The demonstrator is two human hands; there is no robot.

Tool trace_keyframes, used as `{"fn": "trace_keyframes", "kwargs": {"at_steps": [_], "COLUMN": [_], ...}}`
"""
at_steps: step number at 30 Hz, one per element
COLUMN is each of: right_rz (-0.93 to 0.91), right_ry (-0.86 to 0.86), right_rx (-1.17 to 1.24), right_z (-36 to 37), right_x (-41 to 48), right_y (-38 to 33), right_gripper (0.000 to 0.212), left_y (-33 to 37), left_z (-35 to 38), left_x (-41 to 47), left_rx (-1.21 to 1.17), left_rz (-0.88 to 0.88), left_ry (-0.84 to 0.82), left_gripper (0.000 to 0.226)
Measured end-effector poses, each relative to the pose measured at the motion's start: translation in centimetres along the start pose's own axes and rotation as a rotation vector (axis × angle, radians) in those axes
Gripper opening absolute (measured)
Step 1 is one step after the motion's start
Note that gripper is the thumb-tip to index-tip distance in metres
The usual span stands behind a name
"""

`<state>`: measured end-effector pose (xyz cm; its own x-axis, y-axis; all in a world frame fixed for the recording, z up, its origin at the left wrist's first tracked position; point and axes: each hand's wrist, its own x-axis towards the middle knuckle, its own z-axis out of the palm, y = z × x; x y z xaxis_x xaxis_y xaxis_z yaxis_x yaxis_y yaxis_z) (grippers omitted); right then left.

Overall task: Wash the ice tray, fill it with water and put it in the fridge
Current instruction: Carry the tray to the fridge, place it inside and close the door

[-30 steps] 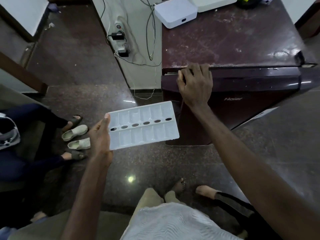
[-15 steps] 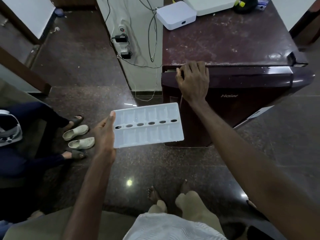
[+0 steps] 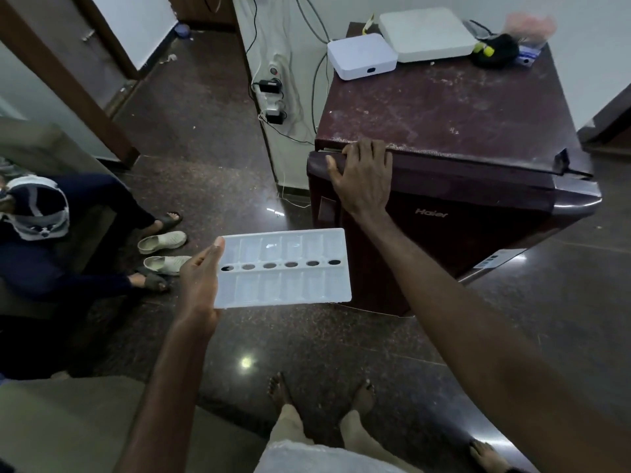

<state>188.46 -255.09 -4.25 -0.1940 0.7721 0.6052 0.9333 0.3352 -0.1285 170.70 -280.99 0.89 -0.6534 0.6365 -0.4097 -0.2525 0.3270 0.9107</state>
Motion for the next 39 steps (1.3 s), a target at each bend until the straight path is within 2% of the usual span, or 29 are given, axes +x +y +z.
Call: {"fn": "trace_keyframes", "kwargs": {"at_steps": [4, 15, 23, 30, 37, 39], "right_rz": [0.005, 0.005, -0.064, -0.013, 0.054, 0.063], "right_ry": [-0.041, -0.114, -0.088, -0.027, -0.138, -0.216], "right_rx": [0.003, 0.026, -0.012, 0.217, 0.275, 0.272], "right_z": [-0.4, -1.9, -5.1, -8.0, -10.9, -12.0], "right_x": [0.0, -0.3, -5.0, -7.7, -9.4, -9.9], "right_y": [0.0, -0.3, -0.9, -0.8, -0.4, -0.3], "right_gripper": [0.064, 0.07, 0.06, 0.044, 0.03, 0.031], "left_y": [-1.1, -0.7, -0.1, -0.3, -0.7, -0.9], "left_z": [0.3, -0.7, -3.3, -6.0, -7.8, -8.1], "left_x": [-1.9, -4.9, -6.6, -8.0, -10.0, -10.5], "left_rx": [-0.012, -0.071, -0.032, -0.016, -0.01, -0.018], "left_rz": [0.005, 0.007, 0.059, 0.061, 0.089, 0.087], "left_ry": [0.038, 0.055, -0.002, -0.005, -0.015, -0.04], "left_gripper": [0.025, 0.022, 0.022, 0.02, 0.02, 0.021]}}
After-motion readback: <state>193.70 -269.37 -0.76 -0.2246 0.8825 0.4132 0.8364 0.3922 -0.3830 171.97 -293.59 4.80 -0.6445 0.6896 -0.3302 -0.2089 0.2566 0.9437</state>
